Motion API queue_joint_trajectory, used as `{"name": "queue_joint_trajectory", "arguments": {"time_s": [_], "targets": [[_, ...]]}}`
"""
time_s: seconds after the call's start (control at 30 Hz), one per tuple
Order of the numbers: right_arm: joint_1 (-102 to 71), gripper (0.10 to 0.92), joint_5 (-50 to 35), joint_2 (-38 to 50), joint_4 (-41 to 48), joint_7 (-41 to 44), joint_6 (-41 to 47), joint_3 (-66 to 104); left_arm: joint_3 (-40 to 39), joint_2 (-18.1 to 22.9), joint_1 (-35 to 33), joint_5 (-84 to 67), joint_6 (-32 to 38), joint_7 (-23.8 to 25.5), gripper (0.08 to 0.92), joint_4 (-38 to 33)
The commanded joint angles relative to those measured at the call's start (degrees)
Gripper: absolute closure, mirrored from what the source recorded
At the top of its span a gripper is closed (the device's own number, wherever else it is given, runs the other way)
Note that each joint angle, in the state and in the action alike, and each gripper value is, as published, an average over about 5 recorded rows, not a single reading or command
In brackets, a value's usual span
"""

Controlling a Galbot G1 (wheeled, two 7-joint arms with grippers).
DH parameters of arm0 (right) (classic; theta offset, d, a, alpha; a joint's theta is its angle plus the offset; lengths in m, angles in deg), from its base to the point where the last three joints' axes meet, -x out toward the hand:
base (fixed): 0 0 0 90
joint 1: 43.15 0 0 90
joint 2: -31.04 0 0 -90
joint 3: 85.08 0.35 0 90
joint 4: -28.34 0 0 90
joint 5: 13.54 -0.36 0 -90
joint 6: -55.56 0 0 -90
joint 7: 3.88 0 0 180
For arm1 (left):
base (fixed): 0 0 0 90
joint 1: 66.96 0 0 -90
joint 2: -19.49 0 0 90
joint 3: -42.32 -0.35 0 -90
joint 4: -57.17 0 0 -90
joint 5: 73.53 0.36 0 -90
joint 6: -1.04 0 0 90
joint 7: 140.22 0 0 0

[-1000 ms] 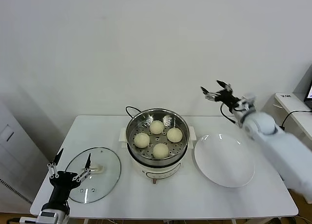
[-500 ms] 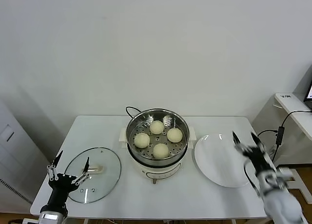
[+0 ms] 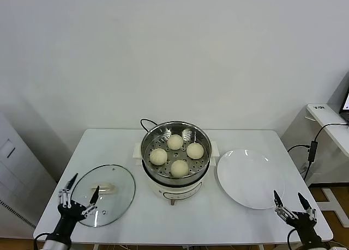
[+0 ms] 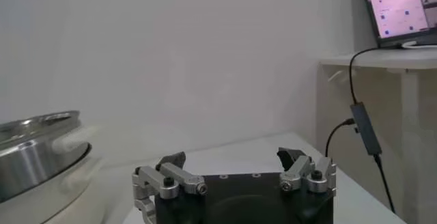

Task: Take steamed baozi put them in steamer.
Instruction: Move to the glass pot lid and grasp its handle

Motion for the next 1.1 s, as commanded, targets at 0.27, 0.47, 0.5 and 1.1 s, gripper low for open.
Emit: {"name": "queue_joint_trajectory", "arguments": {"time_s": [0.27,0.47,0.5,1.1], "targets": [[-5.65,0.203,2.74,-4.0,-2.76,0.87,0.42,4.34,-1.2,-1.75,8.5,37.75,5.17,-11.53,0.177,17.57],[-5.58,0.203,2.7,-3.86,-2.55,1.01,0.37,4.66,-1.71,-2.6,12.92,38.15,1.27,-12.43,0.177,20.77],[-5.63,0.203,2.69,-3.87,-2.52,1.02,0.32,4.76,-1.84,-2.83,13.35,38.15,0.74,-12.46,0.177,21.08],[-6.35,0.203,3.76,-4.45,-1.41,1.97,-1.01,4.82,-4.1,-3.55,17.88,37.99,-4.49,-14.73,0.177,24.94]]}}
